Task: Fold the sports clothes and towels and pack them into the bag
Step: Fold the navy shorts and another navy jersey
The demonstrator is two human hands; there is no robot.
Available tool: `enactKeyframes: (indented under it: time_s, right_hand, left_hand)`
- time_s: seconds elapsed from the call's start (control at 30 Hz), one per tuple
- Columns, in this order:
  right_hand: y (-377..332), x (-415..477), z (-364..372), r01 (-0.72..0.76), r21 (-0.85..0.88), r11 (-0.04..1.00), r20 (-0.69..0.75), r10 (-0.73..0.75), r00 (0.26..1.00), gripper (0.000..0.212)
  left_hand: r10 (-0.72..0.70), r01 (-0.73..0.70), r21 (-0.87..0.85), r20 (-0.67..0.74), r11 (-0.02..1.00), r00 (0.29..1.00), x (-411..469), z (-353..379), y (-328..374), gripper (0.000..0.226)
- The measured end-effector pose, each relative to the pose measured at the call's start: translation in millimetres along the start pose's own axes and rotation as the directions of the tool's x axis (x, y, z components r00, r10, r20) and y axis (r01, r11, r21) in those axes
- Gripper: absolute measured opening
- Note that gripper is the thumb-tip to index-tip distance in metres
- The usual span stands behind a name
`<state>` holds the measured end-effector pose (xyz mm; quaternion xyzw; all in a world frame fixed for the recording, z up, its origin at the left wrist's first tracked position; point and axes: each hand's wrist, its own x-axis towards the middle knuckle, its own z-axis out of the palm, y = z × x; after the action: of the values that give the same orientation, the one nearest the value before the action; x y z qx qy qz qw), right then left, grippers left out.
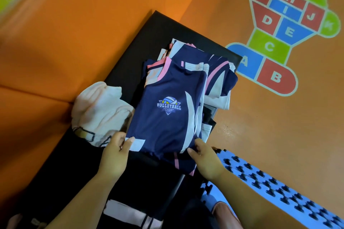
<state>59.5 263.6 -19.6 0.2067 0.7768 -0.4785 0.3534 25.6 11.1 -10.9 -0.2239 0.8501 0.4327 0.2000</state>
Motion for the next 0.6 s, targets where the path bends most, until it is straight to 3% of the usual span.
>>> enactKeyframes:
  time_s: [0.17,0.43,0.5,0.6]
  right_hand:
    - [-14.2,-21.8,-9.1,0.081,0.198,0.977,-0.105,-0.062,0.993,0.006]
    - [-66.6,-52.9,-45.7,0.217,0.151,0.964,-0.418,-0.137,0.898,0.014]
    - [-84.9,-63.9,-58.7,0.243,0.123,0.962,-0.442,-0.166,0.882,0.011]
    - [-117.1,-83.8,-78.4,0.277,0.129,0.952,-0.447,-0.194,0.873,0.008]
  left_hand:
    - [0.058,-0.053,-0.080,0.061,0.995,0.996,-6.3,-16.9,13.2,0.014]
    - [0.173,-0.160,-0.179,0.061,0.971,0.983,-23.6,-51.3,78.2,0.019]
    - [0.228,-0.223,-0.105,0.040,0.969,0.973,-28.5,-63.0,101.2,0.006]
    - [0.281,-0.281,-0.048,0.008,0.959,0.960,-37.4,-84.8,138.7,0.004]
